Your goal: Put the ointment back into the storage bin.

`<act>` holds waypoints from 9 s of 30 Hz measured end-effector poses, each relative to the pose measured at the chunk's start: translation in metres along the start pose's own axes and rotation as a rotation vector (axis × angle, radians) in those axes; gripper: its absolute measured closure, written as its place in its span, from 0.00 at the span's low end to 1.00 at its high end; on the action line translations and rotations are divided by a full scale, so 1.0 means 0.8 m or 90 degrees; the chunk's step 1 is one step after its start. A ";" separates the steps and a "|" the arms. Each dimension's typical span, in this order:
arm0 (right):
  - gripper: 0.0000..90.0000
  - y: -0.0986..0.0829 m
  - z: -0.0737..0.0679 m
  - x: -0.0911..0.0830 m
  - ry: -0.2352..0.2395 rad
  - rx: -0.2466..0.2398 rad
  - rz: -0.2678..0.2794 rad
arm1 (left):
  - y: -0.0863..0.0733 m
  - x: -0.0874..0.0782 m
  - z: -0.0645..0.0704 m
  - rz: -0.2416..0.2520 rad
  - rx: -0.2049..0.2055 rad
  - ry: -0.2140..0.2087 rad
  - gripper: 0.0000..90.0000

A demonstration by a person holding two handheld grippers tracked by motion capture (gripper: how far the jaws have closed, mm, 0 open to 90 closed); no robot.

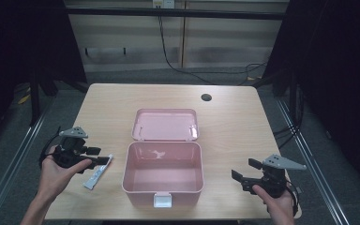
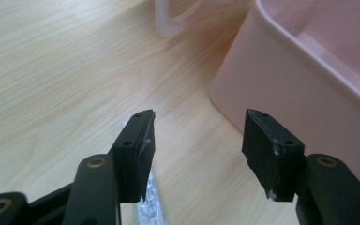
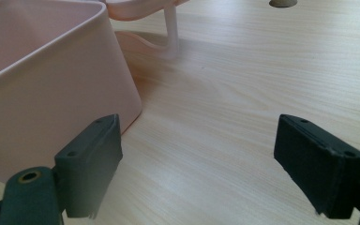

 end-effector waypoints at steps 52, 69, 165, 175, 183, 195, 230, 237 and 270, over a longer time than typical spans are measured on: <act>0.15 -0.001 -0.002 0.004 0.011 0.001 -0.023 | -0.038 0.085 -0.026 -0.277 -0.036 0.032 0.65; 0.15 -0.001 -0.003 0.004 0.013 -0.002 -0.024 | -0.039 0.094 -0.019 -0.295 -0.015 0.054 0.77; 0.15 -0.001 0.000 0.005 0.001 0.007 -0.029 | 0.079 -0.045 0.043 -0.217 0.110 -0.164 0.78; 0.15 -0.001 0.001 0.005 0.000 0.010 -0.031 | 0.114 -0.038 0.067 -0.220 0.168 -0.183 0.78; 0.15 -0.001 0.000 0.005 0.002 0.010 -0.029 | 0.134 -0.027 0.080 -0.222 0.196 -0.185 0.78; 0.15 -0.001 0.000 0.004 0.003 0.007 -0.028 | 0.154 -0.007 0.104 -0.207 0.233 -0.221 0.79; 0.15 -0.002 -0.001 0.004 0.006 0.007 -0.029 | 0.189 0.074 0.154 -0.240 0.302 -0.259 0.78; 0.15 -0.002 -0.001 0.004 0.007 0.008 -0.028 | 0.185 0.098 0.162 -0.262 0.312 -0.274 0.78; 0.15 -0.002 -0.001 0.004 0.004 0.006 -0.033 | 0.159 0.181 0.179 -0.338 0.360 -0.301 0.78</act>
Point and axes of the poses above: each handheld gripper's, and its own axes: x roughly forward along the jaws, y roughly out of its top, z roughly to its right, the point moved 2 cm from there along x, roughly forward along the jaws, and after that the axes turned 13 degrees about x, right-handed, at the moved point
